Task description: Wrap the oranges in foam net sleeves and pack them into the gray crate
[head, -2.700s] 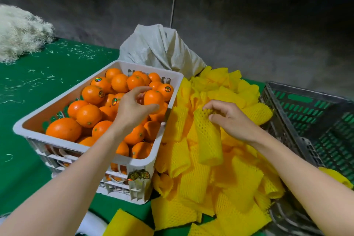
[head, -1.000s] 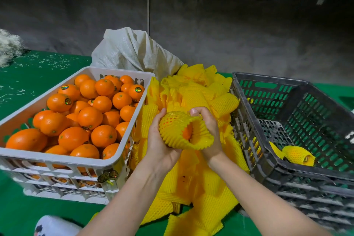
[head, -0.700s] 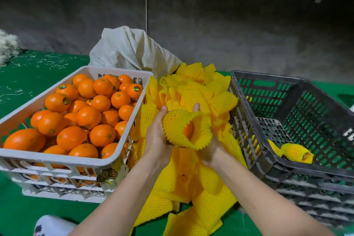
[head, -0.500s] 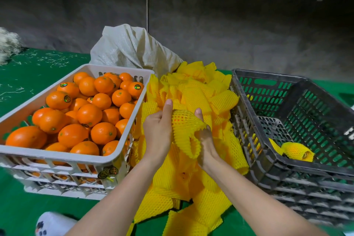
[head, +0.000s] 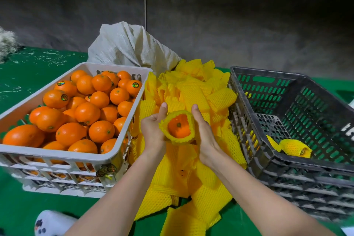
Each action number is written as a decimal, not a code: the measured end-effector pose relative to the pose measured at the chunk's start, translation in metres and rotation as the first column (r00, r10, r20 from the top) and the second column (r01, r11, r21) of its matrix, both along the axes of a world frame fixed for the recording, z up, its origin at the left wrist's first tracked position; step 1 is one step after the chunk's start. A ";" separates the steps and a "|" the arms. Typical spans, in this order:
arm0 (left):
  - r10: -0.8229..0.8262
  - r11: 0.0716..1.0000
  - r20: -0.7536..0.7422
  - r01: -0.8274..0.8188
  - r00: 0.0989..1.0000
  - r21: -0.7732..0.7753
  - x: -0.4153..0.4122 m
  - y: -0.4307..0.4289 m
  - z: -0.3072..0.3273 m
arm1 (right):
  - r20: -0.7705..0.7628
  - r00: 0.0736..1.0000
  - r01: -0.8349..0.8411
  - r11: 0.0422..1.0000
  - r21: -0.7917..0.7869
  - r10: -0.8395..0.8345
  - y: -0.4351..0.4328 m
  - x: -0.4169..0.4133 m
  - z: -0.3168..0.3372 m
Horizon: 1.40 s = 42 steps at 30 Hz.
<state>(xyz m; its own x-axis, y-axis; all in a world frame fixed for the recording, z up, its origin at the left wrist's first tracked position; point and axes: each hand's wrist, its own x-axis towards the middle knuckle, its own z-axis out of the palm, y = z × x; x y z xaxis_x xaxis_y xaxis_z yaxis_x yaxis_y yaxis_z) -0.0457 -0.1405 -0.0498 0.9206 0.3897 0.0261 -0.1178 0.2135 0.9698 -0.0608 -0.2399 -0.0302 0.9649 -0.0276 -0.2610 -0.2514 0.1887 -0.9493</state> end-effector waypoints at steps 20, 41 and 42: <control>-0.777 0.627 -0.190 0.709 0.600 -0.323 -0.016 0.012 0.028 | 0.593 0.805 0.180 0.938 -0.297 0.033 -0.019 0.006 0.002; -0.599 0.794 -0.041 0.600 0.799 0.095 -0.004 -0.047 0.031 | 0.618 0.785 0.204 0.924 -0.324 0.044 -0.076 -0.006 0.030; -0.596 0.791 -0.048 0.597 0.801 0.135 -0.001 -0.051 0.030 | 0.634 0.773 0.254 0.921 -0.296 -0.009 -0.090 -0.002 0.039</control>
<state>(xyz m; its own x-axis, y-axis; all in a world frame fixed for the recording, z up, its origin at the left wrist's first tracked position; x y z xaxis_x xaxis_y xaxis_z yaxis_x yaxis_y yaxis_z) -0.0462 -0.1915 -0.0202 0.9692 -0.2440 0.0344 -0.0084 0.1069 0.9942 -0.0626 -0.3302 0.0085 0.8908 -0.1364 0.4335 0.4050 -0.1945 -0.8934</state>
